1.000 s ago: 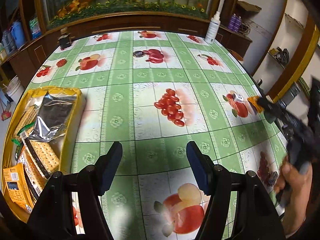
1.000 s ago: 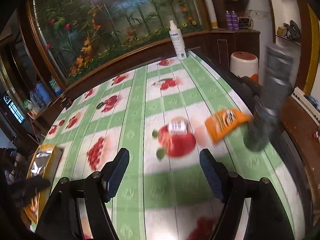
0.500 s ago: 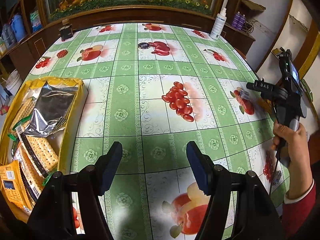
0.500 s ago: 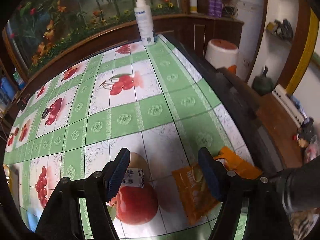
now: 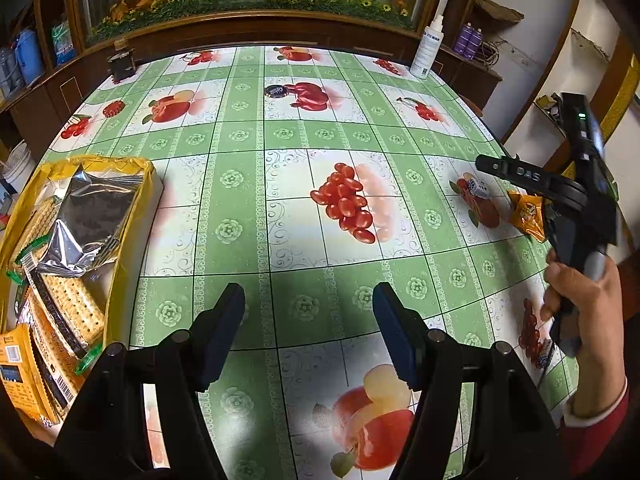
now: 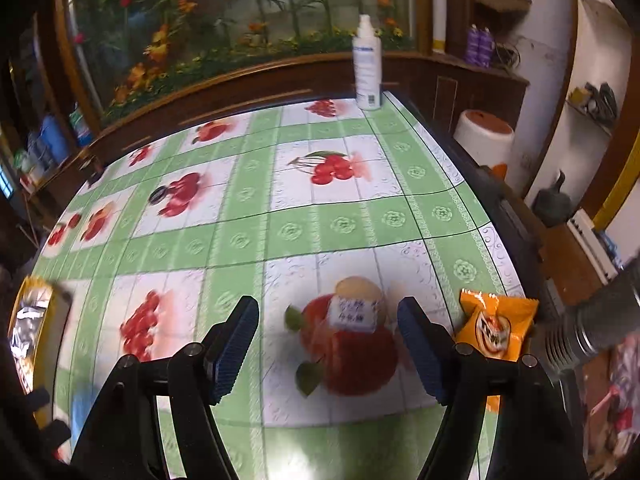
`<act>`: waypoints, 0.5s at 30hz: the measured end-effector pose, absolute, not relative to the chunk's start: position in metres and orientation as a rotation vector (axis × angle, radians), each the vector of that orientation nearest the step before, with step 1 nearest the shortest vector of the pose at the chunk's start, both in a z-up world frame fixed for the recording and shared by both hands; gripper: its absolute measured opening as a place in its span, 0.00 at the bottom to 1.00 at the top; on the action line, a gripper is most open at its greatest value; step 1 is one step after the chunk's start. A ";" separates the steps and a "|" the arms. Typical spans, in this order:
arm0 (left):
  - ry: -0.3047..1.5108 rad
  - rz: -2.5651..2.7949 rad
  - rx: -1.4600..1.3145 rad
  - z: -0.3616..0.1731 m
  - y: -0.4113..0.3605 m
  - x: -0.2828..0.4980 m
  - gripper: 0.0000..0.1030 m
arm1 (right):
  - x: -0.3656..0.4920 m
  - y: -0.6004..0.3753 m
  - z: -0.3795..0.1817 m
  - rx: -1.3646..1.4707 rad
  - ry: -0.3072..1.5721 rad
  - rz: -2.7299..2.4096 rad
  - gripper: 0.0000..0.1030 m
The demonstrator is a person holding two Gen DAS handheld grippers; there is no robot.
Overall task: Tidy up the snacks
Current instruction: 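Close left tool on white milk candy while right tool closes on black-and-white candy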
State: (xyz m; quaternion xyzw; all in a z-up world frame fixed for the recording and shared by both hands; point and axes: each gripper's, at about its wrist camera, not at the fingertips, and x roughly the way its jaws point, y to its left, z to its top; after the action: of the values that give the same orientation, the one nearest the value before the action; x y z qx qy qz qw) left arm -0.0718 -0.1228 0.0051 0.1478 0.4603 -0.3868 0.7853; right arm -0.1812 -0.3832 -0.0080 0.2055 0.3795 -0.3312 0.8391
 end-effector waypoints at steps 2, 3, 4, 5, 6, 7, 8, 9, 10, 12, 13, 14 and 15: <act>0.984 -0.832 0.325 0.007 -0.122 -0.072 0.64 | -0.175 -0.398 -0.016 0.459 0.828 -0.691 0.72; 0.975 -0.829 0.328 0.008 -0.122 -0.073 0.64 | -0.174 -0.402 -0.022 0.490 0.837 -0.663 0.72; 0.967 -0.828 0.329 0.009 -0.123 -0.073 0.64 | -0.172 -0.404 -0.027 0.511 0.851 -0.643 0.72; 0.962 -0.826 0.331 0.009 -0.124 -0.072 0.64 | -0.172 -0.401 -0.033 0.522 0.869 -0.613 0.72; 0.962 -0.826 0.333 0.010 -0.126 -0.072 0.64 | -0.174 -0.393 -0.039 0.529 0.877 -0.583 0.71; 0.963 -0.830 0.337 0.010 -0.129 -0.072 0.64 | -0.177 -0.384 -0.043 0.545 0.894 -0.537 0.70; 0.962 -0.835 0.345 0.010 -0.132 -0.072 0.64 | -0.184 -0.371 -0.043 0.572 0.890 -0.466 0.68; 0.955 -0.840 0.354 0.011 -0.135 -0.074 0.64 | -0.191 -0.358 -0.038 0.593 0.859 -0.389 0.66; 0.948 -0.844 0.362 0.011 -0.138 -0.075 0.64 | -0.205 -0.342 -0.029 0.598 0.813 -0.324 0.64; 0.939 -0.868 0.380 0.011 -0.147 -0.081 0.64 | -0.248 -0.318 -0.008 0.548 0.748 -0.388 0.68; 0.935 -0.885 0.387 0.010 -0.155 -0.085 0.64 | -0.271 -0.314 -0.005 0.556 0.730 -0.434 0.69; 0.927 -0.903 0.396 0.011 -0.162 -0.089 0.64 | -0.291 -0.313 -0.005 0.584 0.725 -0.462 0.71; 0.910 -0.931 0.418 0.010 -0.173 -0.097 0.63 | -0.310 -0.311 -0.006 0.613 0.729 -0.482 0.71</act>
State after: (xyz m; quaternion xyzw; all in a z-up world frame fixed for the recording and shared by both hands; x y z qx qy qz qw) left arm -0.0966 -0.1728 0.0096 0.1933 0.4204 -0.4301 0.7752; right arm -0.3095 -0.3113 -0.0063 0.2921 0.3475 -0.2296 0.8609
